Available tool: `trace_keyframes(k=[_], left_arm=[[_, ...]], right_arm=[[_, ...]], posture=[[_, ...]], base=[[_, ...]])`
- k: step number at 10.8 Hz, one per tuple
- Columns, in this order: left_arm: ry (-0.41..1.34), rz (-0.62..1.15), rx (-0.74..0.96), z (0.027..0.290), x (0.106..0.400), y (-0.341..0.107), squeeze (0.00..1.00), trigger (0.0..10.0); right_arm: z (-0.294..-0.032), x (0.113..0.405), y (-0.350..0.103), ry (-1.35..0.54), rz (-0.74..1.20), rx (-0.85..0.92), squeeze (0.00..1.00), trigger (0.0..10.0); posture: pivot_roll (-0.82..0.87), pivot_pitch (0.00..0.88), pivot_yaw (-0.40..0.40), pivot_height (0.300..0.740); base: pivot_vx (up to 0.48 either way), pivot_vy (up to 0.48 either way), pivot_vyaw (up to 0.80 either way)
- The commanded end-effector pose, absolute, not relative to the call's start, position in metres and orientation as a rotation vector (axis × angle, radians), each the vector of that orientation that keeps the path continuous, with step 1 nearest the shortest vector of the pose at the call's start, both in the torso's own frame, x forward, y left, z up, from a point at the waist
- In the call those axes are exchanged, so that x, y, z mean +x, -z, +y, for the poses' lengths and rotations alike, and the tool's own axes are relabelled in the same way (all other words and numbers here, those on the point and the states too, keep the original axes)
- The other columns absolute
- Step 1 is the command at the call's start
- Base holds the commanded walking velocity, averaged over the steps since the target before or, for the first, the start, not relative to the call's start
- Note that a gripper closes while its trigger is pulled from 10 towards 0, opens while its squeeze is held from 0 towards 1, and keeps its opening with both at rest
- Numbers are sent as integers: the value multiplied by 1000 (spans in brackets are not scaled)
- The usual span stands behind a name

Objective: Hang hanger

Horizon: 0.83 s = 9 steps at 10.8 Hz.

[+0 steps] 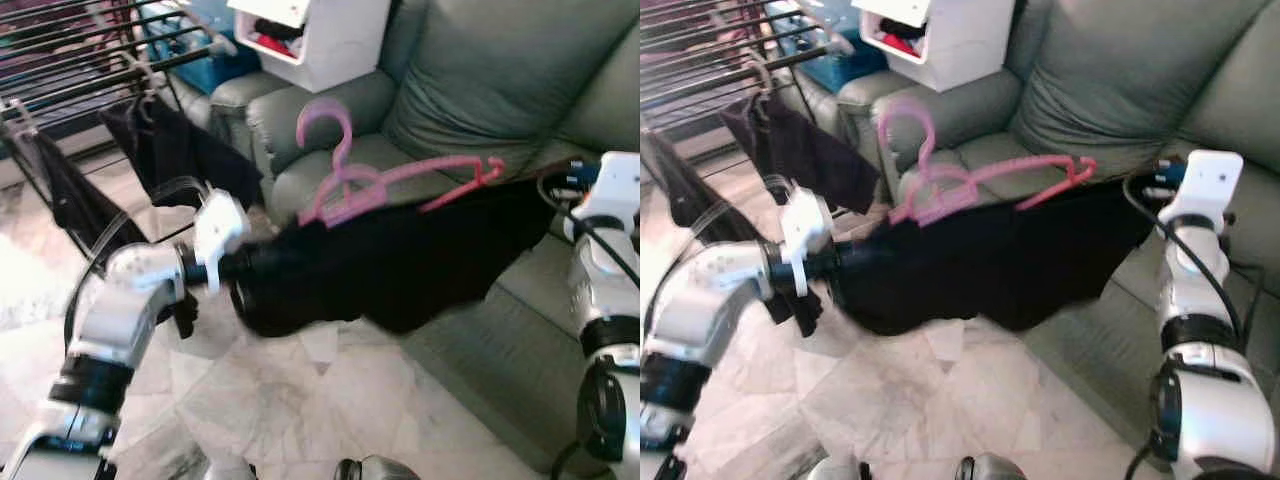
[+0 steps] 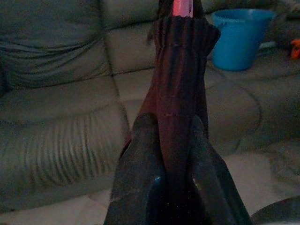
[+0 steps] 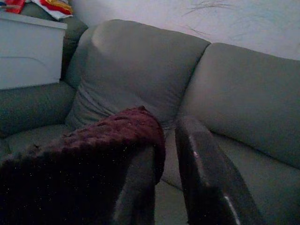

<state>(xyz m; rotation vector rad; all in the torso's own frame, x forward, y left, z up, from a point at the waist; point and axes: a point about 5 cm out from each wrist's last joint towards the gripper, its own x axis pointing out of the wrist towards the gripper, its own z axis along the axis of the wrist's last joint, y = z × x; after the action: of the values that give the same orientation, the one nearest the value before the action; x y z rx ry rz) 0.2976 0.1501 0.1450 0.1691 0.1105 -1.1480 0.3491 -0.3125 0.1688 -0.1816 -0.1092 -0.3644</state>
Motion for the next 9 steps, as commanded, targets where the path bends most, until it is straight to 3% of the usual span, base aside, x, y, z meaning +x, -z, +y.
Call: trace_keyframes(k=[1,3,6,9], left_arm=[[1128,181,192,169,292,-136,0,0],[1106,260,294,170,291,-113,0,0],[1108,262,182,160,293,-104,0,0],[955,347,403,160,307,-82,0,0]], right_arm=[[-330,346,-184,465,-151,-144,0,0],[-321,349,-182,433,-157,-140,0,0],[-315,350,-175,401,-141,-146,0,0],[-298,356,-172,323,-136,-124,0,0]], posture=[[-79,0,-46,740],[-78,0,-47,740],[-90,0,-42,740],[-89,0,-40,740]], base=[[0,0,0],[0,0,0],[0,0,0],[0,0,0]])
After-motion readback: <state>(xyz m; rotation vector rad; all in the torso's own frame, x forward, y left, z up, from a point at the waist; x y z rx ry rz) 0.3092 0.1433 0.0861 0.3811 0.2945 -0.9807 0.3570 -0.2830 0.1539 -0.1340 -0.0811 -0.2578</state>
